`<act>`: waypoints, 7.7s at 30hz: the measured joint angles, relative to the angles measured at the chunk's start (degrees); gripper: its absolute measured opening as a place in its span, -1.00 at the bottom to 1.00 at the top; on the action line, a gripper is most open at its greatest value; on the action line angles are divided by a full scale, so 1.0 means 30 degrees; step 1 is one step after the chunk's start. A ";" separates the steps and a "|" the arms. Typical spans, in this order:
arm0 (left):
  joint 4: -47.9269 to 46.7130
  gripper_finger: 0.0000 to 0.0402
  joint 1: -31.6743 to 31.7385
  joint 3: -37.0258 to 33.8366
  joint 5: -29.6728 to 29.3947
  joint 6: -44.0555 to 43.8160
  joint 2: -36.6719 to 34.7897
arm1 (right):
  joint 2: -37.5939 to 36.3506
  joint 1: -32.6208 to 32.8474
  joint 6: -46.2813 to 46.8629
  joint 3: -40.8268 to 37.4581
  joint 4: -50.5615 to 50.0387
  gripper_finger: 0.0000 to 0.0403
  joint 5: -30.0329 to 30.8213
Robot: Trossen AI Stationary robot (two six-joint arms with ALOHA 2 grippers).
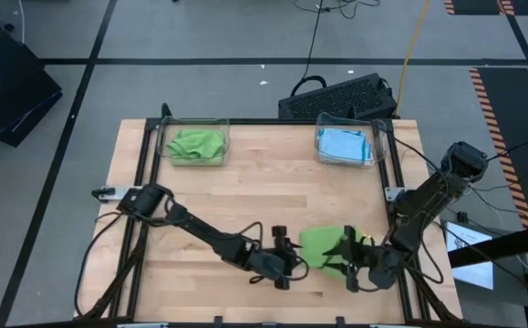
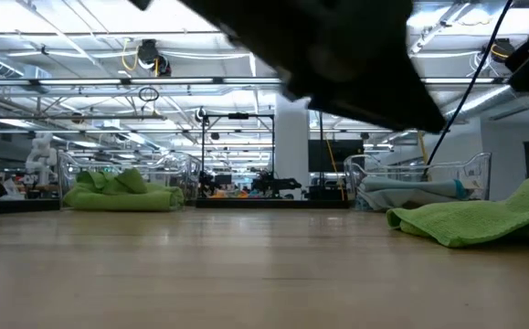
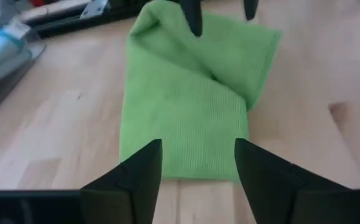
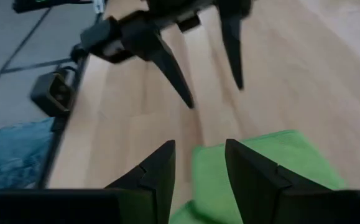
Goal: Fold microfiber towels
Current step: Fold the green microfiber cloth
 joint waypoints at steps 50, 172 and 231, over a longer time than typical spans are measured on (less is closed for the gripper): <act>0.2066 0.04 0.0101 0.0938 0.0886 0.0681 0.2943 | 0.0874 0.1444 -0.0044 0.0006 0.0625 -0.33 0.1159; -0.1819 -0.01 -0.1377 0.0892 -0.2512 0.0219 -0.2235 | 0.6550 -0.1457 -0.1000 0.4517 -0.0160 -0.99 0.5509; -0.9465 -0.96 0.2176 0.0892 -0.3519 0.0013 -0.4507 | 0.8100 -0.1461 -0.2149 0.4952 -0.0469 -0.09 -0.1690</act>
